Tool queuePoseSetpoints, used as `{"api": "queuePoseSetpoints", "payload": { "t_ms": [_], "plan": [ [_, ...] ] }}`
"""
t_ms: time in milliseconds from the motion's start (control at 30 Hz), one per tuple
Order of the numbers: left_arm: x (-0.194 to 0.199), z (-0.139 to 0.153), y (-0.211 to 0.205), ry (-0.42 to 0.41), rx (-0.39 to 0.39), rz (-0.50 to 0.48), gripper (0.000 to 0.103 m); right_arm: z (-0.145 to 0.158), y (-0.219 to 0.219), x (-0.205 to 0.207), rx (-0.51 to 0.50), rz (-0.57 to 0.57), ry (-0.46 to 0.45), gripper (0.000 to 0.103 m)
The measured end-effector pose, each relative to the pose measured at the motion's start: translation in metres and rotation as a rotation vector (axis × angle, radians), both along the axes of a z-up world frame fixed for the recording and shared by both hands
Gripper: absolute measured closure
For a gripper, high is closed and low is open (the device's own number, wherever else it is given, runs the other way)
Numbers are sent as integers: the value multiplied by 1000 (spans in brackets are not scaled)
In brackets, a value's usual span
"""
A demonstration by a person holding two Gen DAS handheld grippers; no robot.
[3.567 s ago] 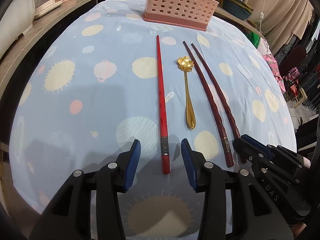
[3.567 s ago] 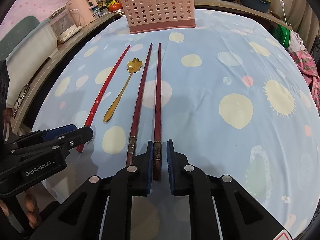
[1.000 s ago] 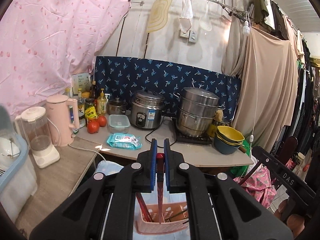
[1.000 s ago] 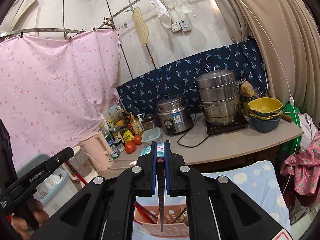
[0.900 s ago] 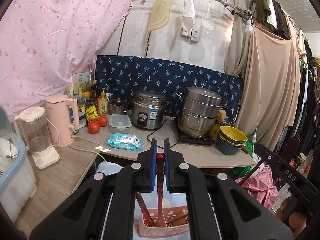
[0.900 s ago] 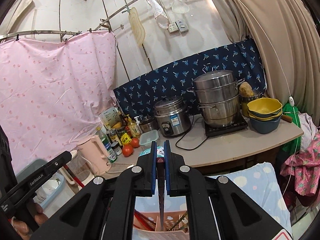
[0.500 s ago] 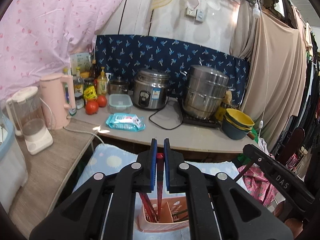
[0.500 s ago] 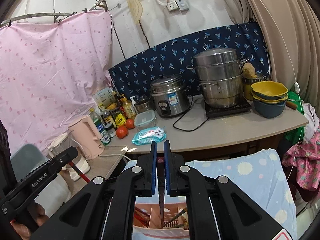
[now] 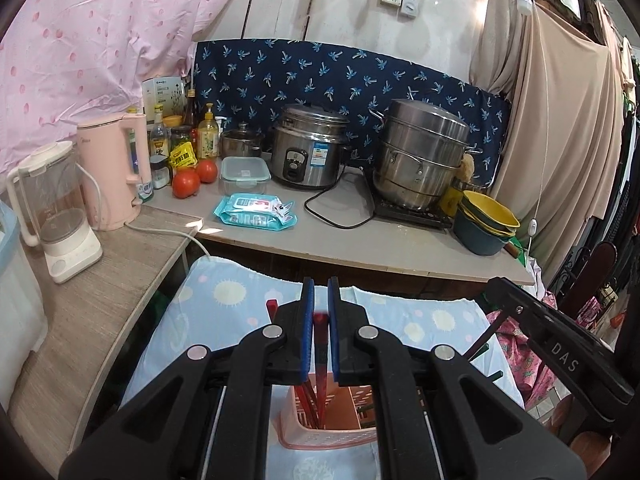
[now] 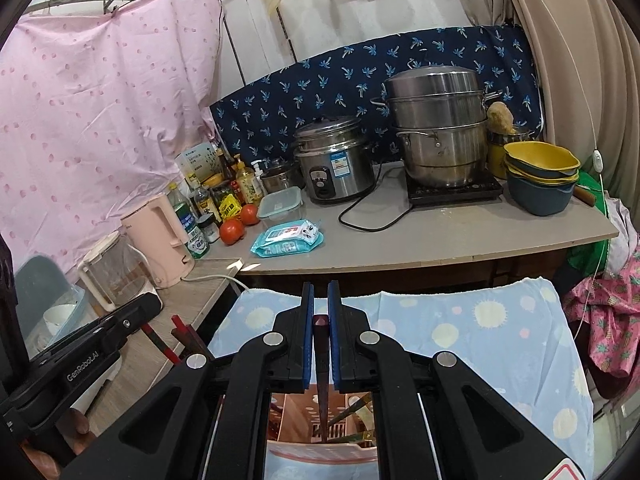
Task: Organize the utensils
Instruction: 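Open both tools to release the chopsticks in the holder, then move both open tools back over the gold spoon and last chopstick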
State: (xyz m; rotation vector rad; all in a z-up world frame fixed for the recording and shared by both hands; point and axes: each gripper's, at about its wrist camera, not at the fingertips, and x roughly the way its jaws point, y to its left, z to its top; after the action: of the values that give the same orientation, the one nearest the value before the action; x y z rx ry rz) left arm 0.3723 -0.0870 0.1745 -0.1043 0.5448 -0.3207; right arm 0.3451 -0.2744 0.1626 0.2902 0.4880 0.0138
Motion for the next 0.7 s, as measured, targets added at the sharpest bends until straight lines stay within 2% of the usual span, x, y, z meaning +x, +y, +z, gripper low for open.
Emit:
{"api": "queuePoseSetpoints", "payload": {
  "t_ms": [67, 167, 200, 267, 500, 700],
  "plan": [
    [-3, 0, -3, -5, 17, 8, 96, 0, 1, -1, -13, -6, 0, 96],
    [-6, -2, -6, -8, 50, 22, 90, 2, 0, -4, -30, -33, -19, 78],
    [-7, -2, -6, -8, 54, 26, 82, 4, -1, -7, -31, -43, -29, 71],
    [-10, -2, -4, -10, 55, 33, 77, 7, -2, -12, -31, -44, -38, 71],
    [-24, -1, -3, -10, 59, 32, 76, 12, 2, -35, -58, -41, -52, 71],
    [-40, -3, 0, -2, 68, 34, 76, 9, 8, -57, -92, -39, -48, 66]
  ]
}}
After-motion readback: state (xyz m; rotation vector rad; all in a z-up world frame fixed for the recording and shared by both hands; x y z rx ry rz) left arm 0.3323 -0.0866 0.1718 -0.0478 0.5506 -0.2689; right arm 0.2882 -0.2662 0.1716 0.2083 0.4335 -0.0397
